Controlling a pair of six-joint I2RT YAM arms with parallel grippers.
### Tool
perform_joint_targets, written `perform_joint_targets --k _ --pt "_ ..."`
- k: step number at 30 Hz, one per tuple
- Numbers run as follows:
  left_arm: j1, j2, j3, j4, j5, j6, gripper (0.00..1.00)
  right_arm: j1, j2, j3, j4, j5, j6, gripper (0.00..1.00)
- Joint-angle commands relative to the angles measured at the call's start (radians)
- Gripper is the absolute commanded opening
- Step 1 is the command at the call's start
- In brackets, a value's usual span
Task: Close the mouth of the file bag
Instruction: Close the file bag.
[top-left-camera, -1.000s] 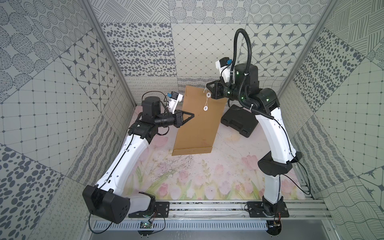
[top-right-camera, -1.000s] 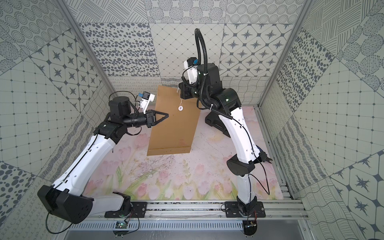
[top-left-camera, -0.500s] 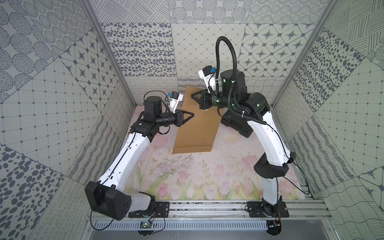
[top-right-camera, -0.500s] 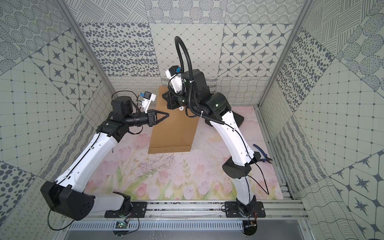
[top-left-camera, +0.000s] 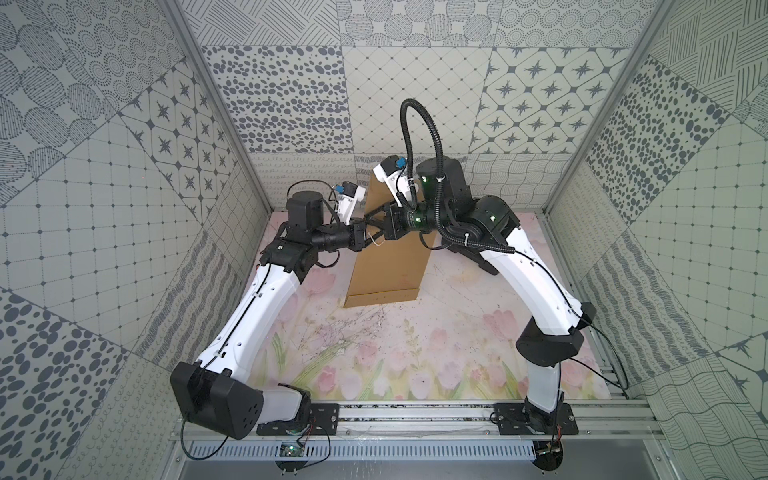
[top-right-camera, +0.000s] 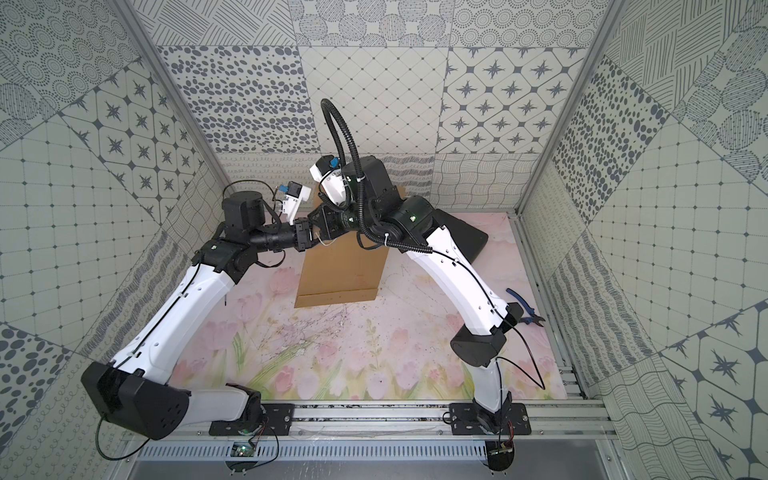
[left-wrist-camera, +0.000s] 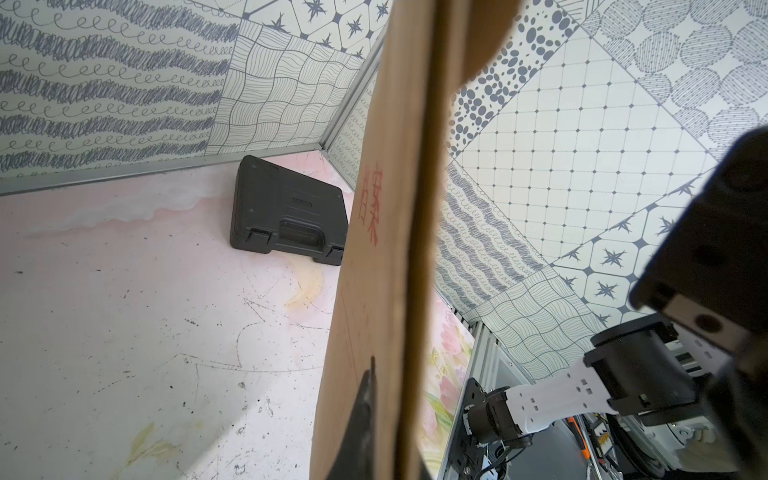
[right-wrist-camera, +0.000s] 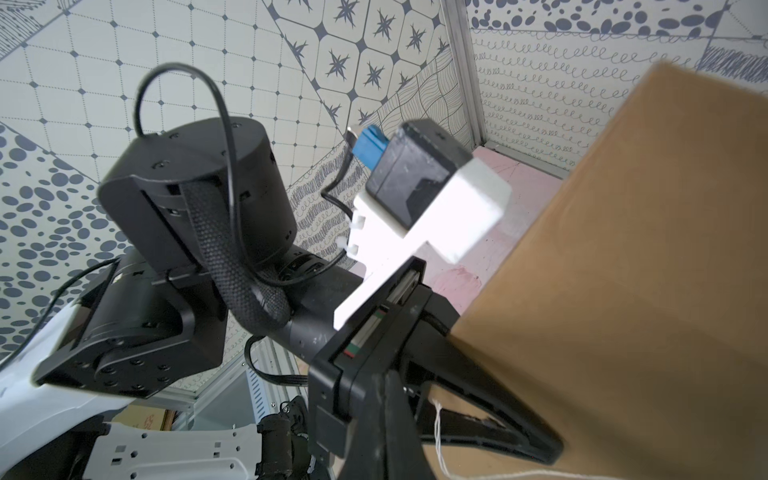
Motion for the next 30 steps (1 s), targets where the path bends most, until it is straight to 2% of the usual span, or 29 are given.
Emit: perform_joint_targets --k 1,4,8,12,14,17,22,30 --pt "0.009 -0.018 0.023 0.072 0.023 -0.021 0.0 0.007 -0.089 -0.098 0.103 -0.039 0.02 0.0" --pt "0.01 -0.024 0.016 0.081 0.013 -0.017 0.0 -0.005 -0.178 -0.218 0.155 -0.008 0.025 0.0" --pt "0.012 -0.029 -0.005 0.134 0.006 -0.058 0.0 -0.069 -0.334 -0.472 0.298 0.025 0.094 0.0" --pt "0.012 -0.035 -0.018 0.199 0.001 -0.114 0.0 -0.111 -0.454 -0.71 0.4 0.144 0.138 0.26" --pt "0.01 -0.035 -0.018 0.225 -0.001 -0.143 0.0 -0.135 -0.472 -0.806 0.449 0.123 0.186 0.41" --pt "0.005 -0.042 -0.036 0.296 -0.004 -0.202 0.0 -0.135 -0.484 -0.934 0.603 0.061 0.295 0.52" --pt "-0.021 -0.049 -0.039 0.321 -0.024 -0.22 0.0 -0.134 -0.455 -1.034 0.795 0.003 0.459 0.59" --pt "-0.057 -0.051 -0.041 0.33 -0.047 -0.218 0.0 -0.134 -0.409 -1.054 0.909 -0.001 0.548 0.59"
